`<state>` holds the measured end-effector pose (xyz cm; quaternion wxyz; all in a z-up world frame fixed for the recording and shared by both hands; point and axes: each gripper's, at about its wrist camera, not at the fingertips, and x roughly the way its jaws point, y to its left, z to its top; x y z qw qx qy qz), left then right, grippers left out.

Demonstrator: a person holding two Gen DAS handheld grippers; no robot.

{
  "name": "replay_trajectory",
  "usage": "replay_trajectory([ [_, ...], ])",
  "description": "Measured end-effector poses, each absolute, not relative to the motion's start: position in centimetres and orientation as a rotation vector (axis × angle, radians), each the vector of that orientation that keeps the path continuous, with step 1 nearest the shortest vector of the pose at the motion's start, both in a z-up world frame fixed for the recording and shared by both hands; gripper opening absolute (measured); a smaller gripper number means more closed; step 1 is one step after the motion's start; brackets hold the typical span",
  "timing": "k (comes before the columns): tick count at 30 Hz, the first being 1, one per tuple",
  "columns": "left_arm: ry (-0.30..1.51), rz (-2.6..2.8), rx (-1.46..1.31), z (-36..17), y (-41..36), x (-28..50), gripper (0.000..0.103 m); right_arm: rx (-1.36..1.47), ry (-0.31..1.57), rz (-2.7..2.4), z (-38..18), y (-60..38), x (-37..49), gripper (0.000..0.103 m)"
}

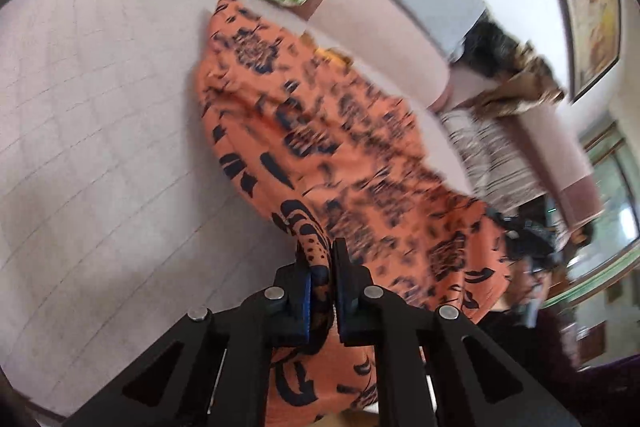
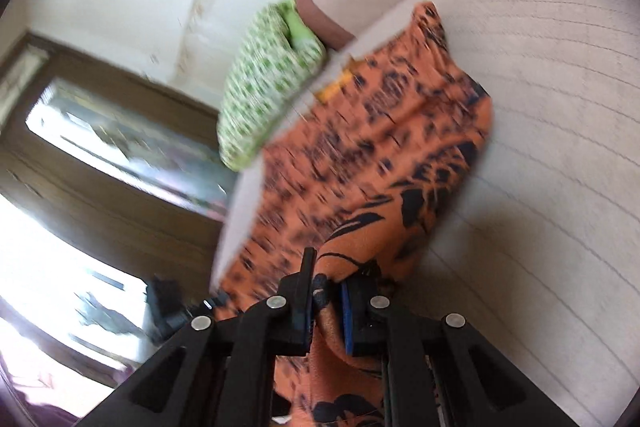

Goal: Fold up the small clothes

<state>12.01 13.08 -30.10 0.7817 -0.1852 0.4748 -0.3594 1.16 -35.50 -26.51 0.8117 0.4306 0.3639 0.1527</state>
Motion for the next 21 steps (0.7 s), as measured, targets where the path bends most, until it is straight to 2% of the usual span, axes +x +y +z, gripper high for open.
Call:
replay_trajectory([
  [8, 0.900, -0.798, -0.539, -24.9, 12.1, 20.2, 0.009, 1.072, 0.626, 0.303, -25.3, -39.1, 8.9, 0.011],
  [11, 0.869, -0.724, -0.551, -23.7, 11.0, 26.1, 0.009, 1.132, 0.575, 0.256, -25.4, -41.8, 13.0, 0.011],
  [14, 0.890, -0.599, -0.509, -24.8, 9.1, 32.5, 0.009, 1.210, 0.533, 0.144, -26.4, -44.9, 17.2, 0.011],
  [17, 0.975, -0.429, -0.463, -28.4, 7.9, 37.4, 0.009, 1.288, 0.564, 0.013, -29.4, -47.6, 20.9, 0.017],
  [19, 1.026, -0.333, -0.502, -31.4, 8.1, 39.0, 0.009, 1.297, 0.633, -0.018, -31.7, -48.3, 22.8, 0.032],
  [21, 0.985, -0.312, -0.598, -32.5, 8.9, 38.0, 0.012, 1.299, 0.651, -0.044, -33.1, -48.7, 23.1, 0.033],
])
